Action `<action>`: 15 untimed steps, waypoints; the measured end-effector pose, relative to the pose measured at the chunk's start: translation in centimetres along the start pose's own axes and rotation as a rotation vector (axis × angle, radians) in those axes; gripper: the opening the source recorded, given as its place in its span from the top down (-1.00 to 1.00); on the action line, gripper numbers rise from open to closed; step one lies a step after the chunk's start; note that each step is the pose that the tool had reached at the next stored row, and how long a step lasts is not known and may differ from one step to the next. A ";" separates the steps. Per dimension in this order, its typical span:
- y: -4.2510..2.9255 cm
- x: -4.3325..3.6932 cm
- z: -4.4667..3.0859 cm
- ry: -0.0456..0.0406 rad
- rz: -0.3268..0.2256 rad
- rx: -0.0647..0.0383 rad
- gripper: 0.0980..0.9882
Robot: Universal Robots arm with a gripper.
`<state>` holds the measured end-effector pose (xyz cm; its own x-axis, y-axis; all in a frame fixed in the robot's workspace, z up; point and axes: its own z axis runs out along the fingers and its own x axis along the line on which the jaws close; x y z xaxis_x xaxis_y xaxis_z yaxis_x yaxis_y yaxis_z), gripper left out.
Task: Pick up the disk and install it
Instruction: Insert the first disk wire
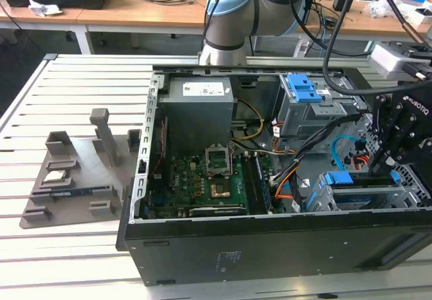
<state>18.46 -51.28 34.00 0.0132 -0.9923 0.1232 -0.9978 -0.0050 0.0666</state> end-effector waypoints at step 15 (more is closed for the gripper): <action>-0.28 -0.03 0.04 -0.0002 0.001 0.000 0.84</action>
<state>18.74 -51.25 33.94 0.0124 -0.9923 0.1230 -0.9978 -0.0042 0.0666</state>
